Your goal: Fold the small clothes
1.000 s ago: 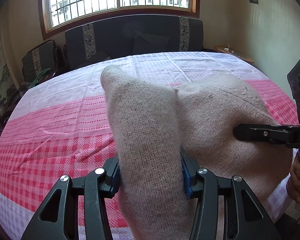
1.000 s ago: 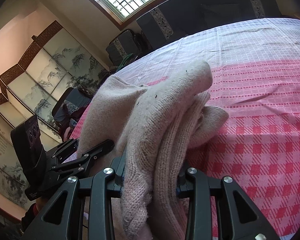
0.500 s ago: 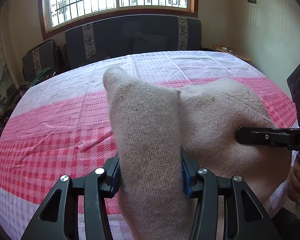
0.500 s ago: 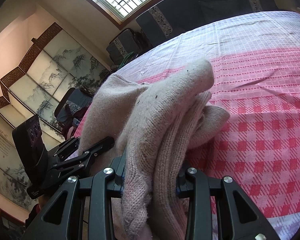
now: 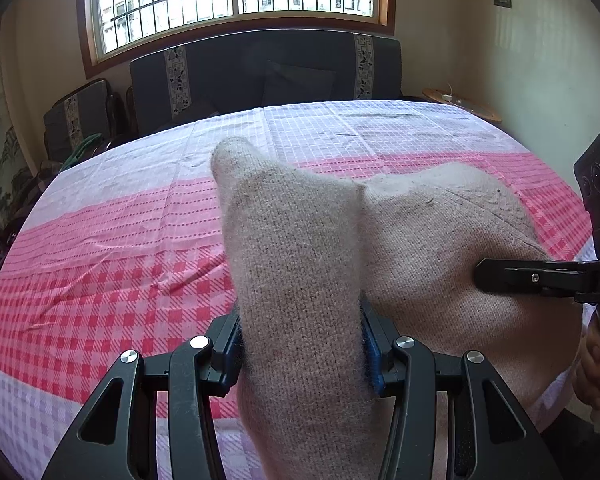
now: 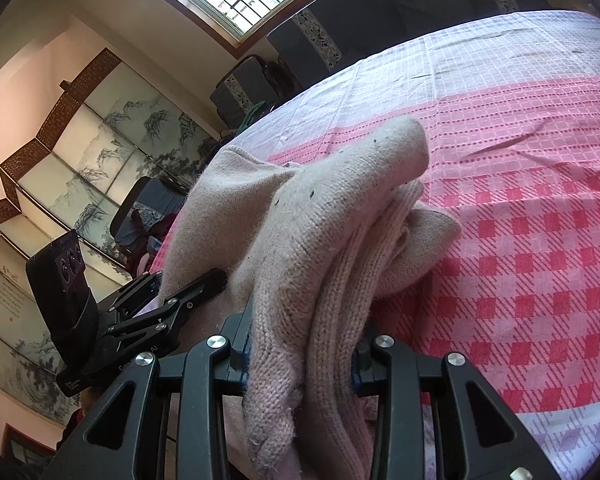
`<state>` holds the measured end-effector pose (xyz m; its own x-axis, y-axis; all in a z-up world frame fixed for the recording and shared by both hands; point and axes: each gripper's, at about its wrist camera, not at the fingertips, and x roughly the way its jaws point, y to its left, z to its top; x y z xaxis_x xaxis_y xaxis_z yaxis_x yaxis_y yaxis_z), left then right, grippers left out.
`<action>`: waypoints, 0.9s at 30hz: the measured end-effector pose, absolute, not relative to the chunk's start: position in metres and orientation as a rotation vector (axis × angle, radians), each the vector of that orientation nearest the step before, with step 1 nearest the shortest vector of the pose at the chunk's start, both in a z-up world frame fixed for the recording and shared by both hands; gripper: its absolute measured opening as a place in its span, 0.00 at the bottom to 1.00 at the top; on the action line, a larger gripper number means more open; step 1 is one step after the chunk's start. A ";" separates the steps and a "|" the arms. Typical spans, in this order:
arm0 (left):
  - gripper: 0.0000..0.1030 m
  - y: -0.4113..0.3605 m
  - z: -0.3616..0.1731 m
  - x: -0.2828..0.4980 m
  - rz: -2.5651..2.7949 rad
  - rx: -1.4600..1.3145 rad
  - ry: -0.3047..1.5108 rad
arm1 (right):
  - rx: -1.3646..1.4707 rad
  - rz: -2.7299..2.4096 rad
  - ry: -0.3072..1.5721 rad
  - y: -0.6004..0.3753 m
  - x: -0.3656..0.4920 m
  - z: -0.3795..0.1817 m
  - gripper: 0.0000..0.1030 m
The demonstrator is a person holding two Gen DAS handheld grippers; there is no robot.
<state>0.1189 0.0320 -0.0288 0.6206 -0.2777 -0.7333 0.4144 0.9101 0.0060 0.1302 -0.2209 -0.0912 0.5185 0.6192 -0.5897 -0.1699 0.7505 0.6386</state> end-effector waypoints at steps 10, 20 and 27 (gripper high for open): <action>0.47 0.037 -0.034 0.115 -0.369 0.180 0.794 | 0.558 0.496 0.922 -0.223 0.129 -0.099 0.31; 0.47 0.033 -0.039 0.108 -0.340 0.210 0.760 | 0.555 0.477 0.932 -0.222 0.125 -0.110 0.32; 0.50 0.034 -0.042 0.107 -0.327 0.203 0.751 | 0.530 0.458 0.930 -0.219 0.117 -0.113 0.39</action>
<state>0.1074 0.0338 -0.0422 0.6838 -0.2180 -0.6963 0.3616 0.9302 0.0639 0.1169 -0.2188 -0.1129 0.5207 0.5810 -0.6256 -0.1410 0.7812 0.6081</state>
